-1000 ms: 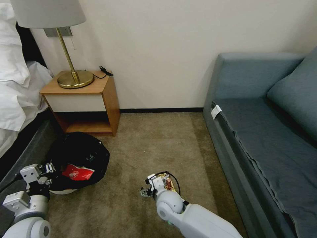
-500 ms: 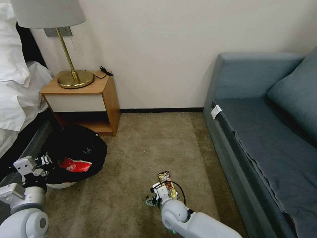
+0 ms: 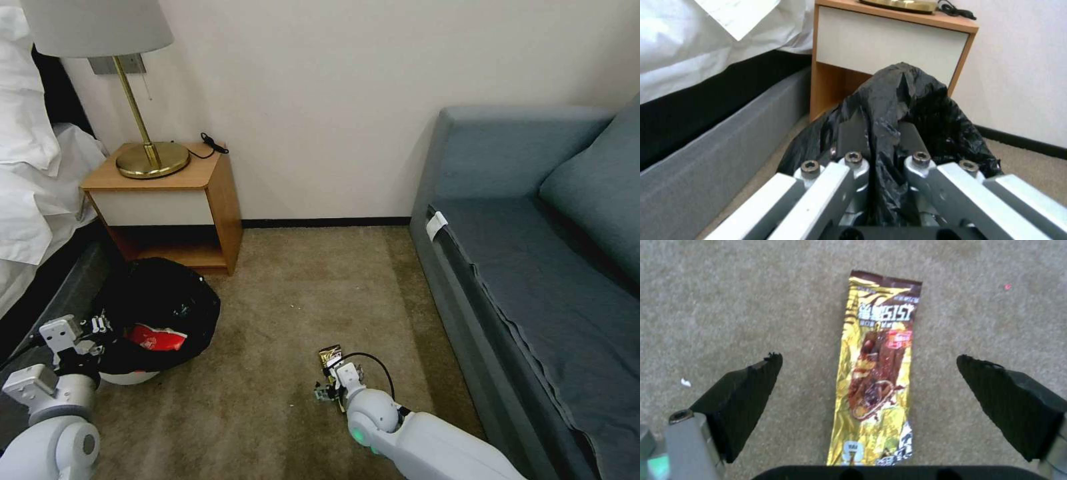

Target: Pick up the trash bin, then pick up the garbage on the floor and place it into the trash bin.

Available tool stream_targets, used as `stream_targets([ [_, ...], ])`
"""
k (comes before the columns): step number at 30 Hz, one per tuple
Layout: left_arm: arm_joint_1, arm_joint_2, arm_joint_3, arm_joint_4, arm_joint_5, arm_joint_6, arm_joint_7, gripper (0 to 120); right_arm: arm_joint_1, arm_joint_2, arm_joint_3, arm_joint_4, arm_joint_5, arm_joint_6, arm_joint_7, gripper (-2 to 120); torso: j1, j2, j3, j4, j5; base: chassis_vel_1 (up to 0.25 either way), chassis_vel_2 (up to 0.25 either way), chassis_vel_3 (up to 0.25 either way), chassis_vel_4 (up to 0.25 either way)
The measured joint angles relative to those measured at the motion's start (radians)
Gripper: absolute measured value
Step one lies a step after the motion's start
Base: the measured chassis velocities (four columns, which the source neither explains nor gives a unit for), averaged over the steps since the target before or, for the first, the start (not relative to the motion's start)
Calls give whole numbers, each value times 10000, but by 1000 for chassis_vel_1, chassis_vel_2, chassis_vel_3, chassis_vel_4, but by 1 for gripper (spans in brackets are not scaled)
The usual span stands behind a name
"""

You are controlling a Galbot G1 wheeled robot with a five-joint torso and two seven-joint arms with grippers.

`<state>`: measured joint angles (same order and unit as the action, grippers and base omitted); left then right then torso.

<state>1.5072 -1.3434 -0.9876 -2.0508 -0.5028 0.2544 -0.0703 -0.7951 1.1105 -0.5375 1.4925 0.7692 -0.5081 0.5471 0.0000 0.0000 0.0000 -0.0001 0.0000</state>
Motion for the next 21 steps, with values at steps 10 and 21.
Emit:
stream_targets([
  [10,23,419,-353,466,-135,-43,240,4,-76,215,106,-21,-294,-8,-83,100,0,0,1,2,0,0,0,0,0],
  [21,109,432,-290,628,33,-143,391,4,-260,350,248,-754,-1152,454,-567,100,0,0,0,1,0,0,0,0,0],
])
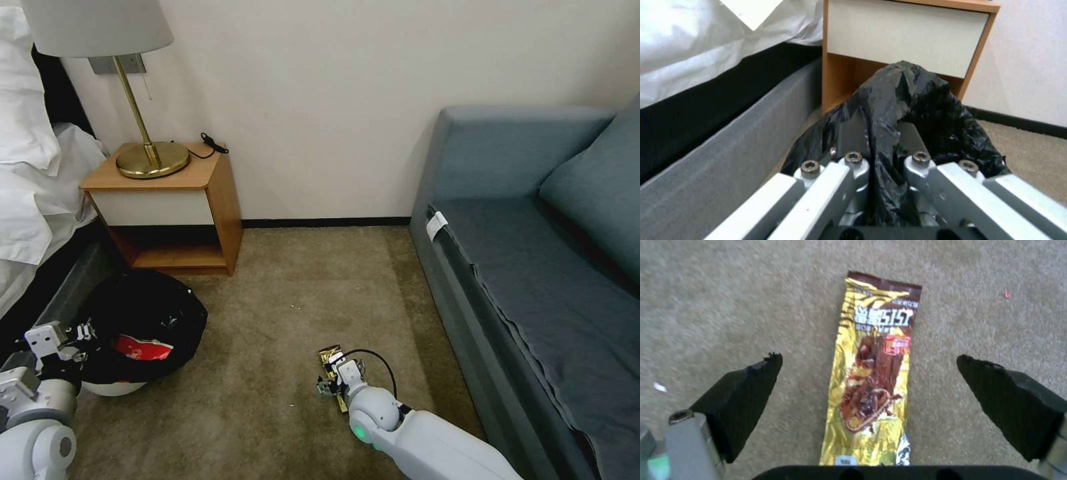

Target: Pick up the trash bin, then pick up the garbage on the floor and place it into the trash bin.

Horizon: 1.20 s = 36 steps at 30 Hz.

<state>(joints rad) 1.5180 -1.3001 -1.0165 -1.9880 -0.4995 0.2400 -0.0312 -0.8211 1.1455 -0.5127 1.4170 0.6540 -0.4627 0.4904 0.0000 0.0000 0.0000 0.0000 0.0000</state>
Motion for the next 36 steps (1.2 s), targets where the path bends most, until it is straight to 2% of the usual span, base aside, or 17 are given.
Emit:
stream_targets([
  [17,162,-140,112,-140,256,-313,192,4,12,252,-417,-1078,-810,561,-597,100,0,0,0,1,0,0,0,0,0],
  [36,109,-132,166,-88,292,-403,252,4,-83,421,-349,-1569,-919,726,-852,99,0,0,0,0,0,0,0,0,0],
])
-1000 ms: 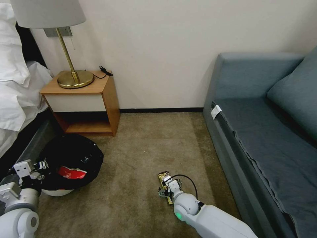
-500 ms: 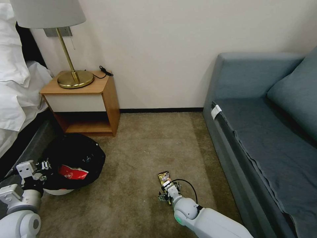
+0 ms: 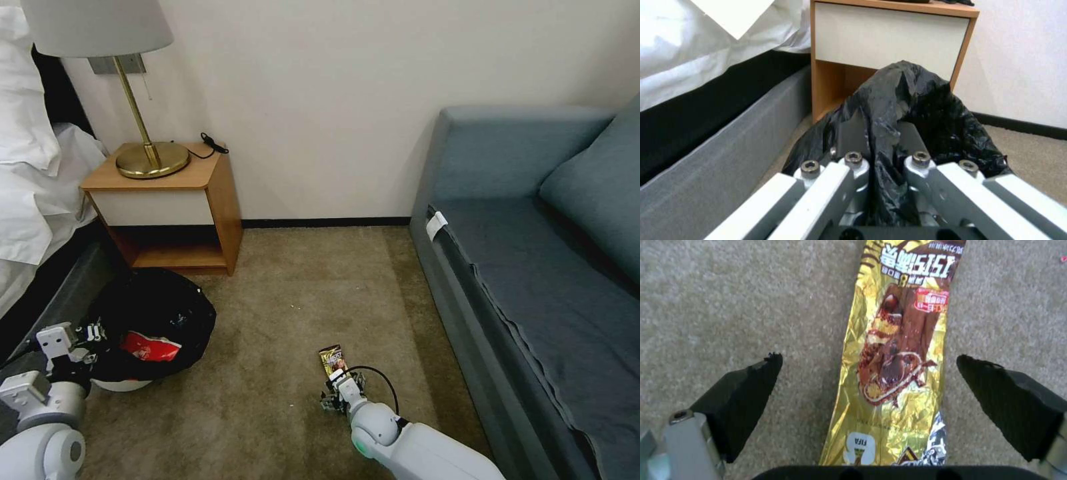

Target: Pick up the trash bin, then pick up the garbage on the floor and place it into the trash bin.

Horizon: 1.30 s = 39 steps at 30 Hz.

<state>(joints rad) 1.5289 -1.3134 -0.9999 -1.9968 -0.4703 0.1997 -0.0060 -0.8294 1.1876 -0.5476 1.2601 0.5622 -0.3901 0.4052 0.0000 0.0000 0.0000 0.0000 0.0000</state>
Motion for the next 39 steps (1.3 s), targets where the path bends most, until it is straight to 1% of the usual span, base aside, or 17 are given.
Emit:
stream_targets([
  [2,-31,2,3,40,0,-17,4,4,-44,3,5,-52,5,15,-19,96,0,0,0,-1,0,0,0,0,0],
  [12,-37,46,-24,54,-28,-18,9,4,-67,43,76,-286,45,76,-189,93,0,0,0,-1,0,0,0,0,0],
  [18,-40,37,-39,54,-29,-19,27,4,-53,139,141,-484,44,166,-294,88,0,0,0,-1,0,0,0,0,0],
  [20,-54,35,-37,55,-28,-23,37,4,-50,151,153,-521,44,183,-344,85,0,0,-1,-1,-1,0,0,0,0],
  [27,-98,40,-37,112,-28,-38,73,4,-61,169,189,-624,49,236,-392,82,0,1,-1,0,1,0,0,0,0],
  [29,-114,40,-24,126,-26,-42,83,4,-66,171,194,-624,60,242,-402,76,-1,1,-1,1,2,0,0,0,0],
  [30,-114,40,-24,126,-26,-42,83,4,-66,171,194,-624,60,242,-402,76,-1,1,-1,1,2,0,0,0,0],
  [31,-128,39,-7,137,-21,-46,92,4,-67,173,198,-623,71,246,-409,71,0,1,-1,2,4,0,0,0,0],
  [32,-145,39,0,147,-16,-47,99,4,-68,174,206,-622,76,255,-413,63,-1,1,-1,4,7,0,0,0,0],
  [33,-145,39,0,147,-16,-47,99,4,-68,174,206,-622,76,255,-413,63,-1,1,-1,4,7,0,0,0,0],
  [35,-163,41,2,153,-13,-51,110,4,-68,162,253,-626,78,261,-411,53,0,1,-1,4,3,0,0,0,0],
  [36,-163,41,2,153,-13,-51,110,4,-68,162,253,-626,78,261,-411,53,0,1,-1,4,3,0,0,0,0],
  [38,-165,47,-1,157,-12,-69,133,4,-83,142,266,-619,76,271,-398,41,0,1,0,3,4,0,0,0,0],
  [39,-165,47,-1,157,-12,-69,133,4,-83,142,266,-619,76,271,-398,41,0,1,0,3,4,0,0,0,0],
])
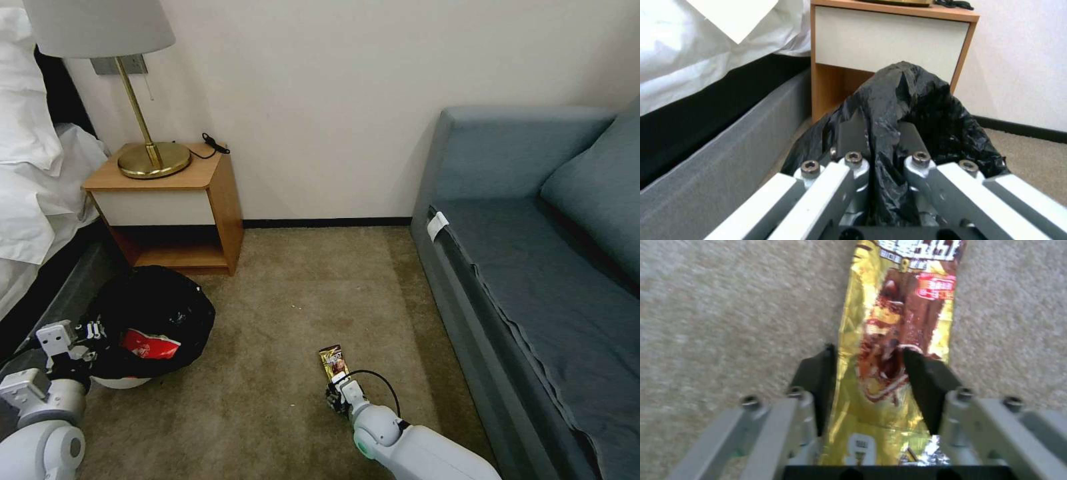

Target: Pick up the trash bin, then pick up the garbage on the floor and place it into the trash bin.

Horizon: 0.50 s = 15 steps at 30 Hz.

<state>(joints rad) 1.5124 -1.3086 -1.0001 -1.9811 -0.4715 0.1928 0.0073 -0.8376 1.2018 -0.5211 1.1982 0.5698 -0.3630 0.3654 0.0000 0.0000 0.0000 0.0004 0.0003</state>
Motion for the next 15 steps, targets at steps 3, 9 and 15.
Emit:
stream_targets([
  [3,4,12,-20,4,0,-7,22,4,-2,-15,6,-4,-3,3,31,29,0,0,0,-6,-8,0,0,0,0],
  [9,65,27,-92,-4,-7,-30,51,4,-7,34,12,-7,-1,-5,52,5,1,-1,1,-7,-10,0,0,0,0],
  [15,113,4,-125,-32,-7,-70,78,4,-57,45,72,3,-27,18,46,0,1,0,1,-5,-5,0,0,0,0],
])
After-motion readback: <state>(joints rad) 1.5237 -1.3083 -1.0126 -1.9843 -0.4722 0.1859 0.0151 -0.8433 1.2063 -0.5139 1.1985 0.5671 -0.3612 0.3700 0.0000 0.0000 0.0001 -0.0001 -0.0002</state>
